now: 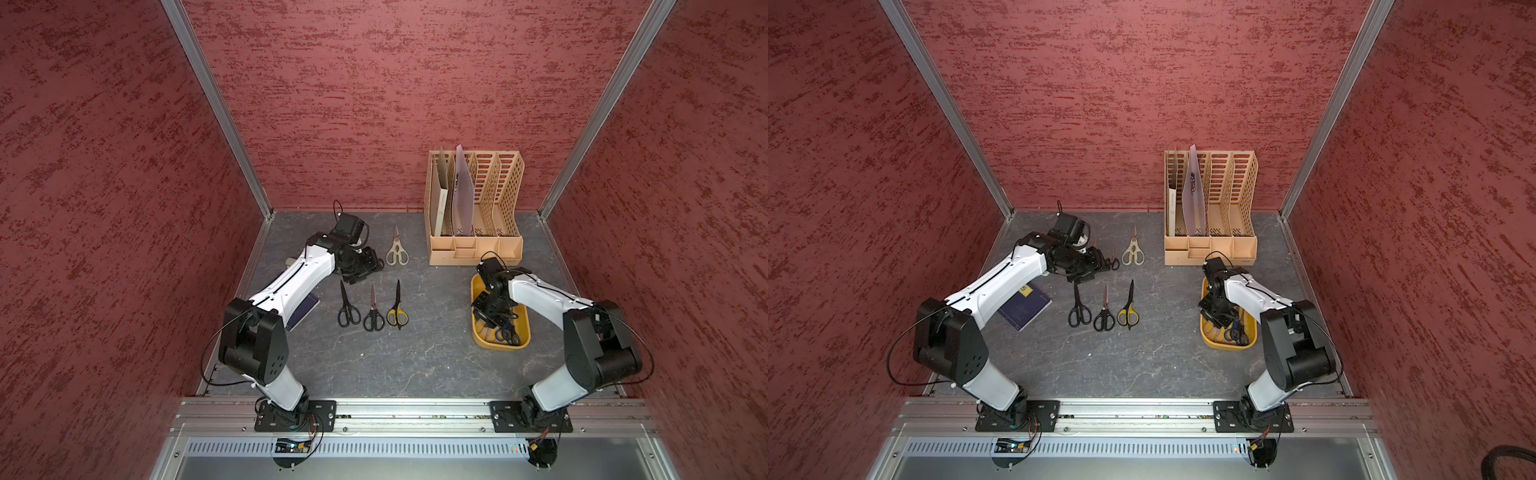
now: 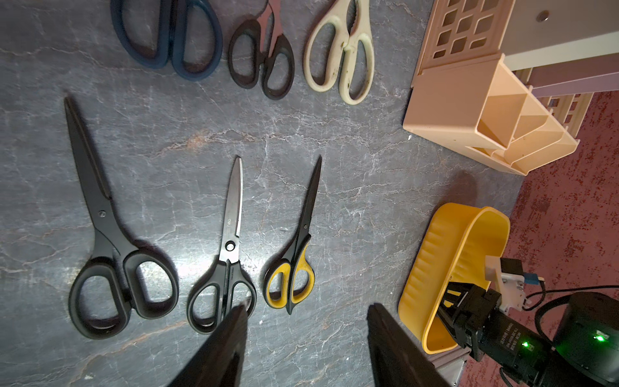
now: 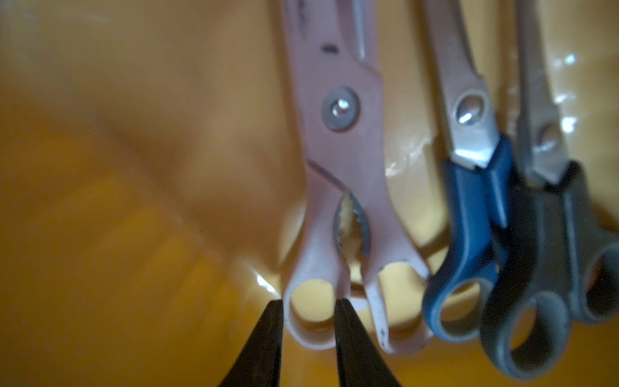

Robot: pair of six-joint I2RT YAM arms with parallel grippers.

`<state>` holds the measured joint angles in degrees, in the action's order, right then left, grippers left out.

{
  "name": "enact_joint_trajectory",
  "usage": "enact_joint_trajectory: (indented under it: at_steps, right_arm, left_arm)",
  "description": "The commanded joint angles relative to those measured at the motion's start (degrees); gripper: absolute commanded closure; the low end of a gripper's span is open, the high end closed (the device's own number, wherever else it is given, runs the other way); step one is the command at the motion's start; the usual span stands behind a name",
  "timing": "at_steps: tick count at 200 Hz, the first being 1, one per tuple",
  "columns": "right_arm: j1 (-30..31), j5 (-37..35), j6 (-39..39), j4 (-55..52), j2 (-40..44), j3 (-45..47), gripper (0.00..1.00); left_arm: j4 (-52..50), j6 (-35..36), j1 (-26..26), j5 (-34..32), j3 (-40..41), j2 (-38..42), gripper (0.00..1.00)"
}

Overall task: Take the scissors out of the storage box
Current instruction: Pick up the scissors from the storage box.

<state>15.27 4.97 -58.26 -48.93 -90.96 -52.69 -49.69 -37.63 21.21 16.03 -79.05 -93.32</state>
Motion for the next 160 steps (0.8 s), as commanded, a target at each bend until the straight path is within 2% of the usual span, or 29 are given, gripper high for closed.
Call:
enact_joint_trajectory:
  at_steps: [1, 35, 65, 110, 160]
  right_arm:
    - [-0.09, 0.18, -3.76, 2.24, 1.2, 1.6, 0.69]
    - [-0.09, -1.63, -7.31, 7.13, 0.98, 4.26, 0.72]
    - [-0.15, -4.36, -8.87, 7.36, 1.75, 3.82, 0.76]
    - [-0.12, -5.85, -8.88, 5.68, 6.35, 2.74, 0.75]
    - [0.16, -4.97, -10.06, 7.49, 5.1, 2.73, 0.73]
  left_arm:
    - [0.08, 0.83, -0.29, 0.14, 1.33, 1.65, 0.39]
    - [0.25, 0.48, -0.29, 0.09, 2.61, 2.6, 0.39]
    - [0.21, 0.23, -0.29, -0.53, 3.69, 3.98, 0.39]
    - [0.25, -0.87, -0.3, -1.34, 5.99, 6.93, 0.39]
    - [0.39, -1.24, -0.22, -1.74, 7.33, 8.38, 0.39]
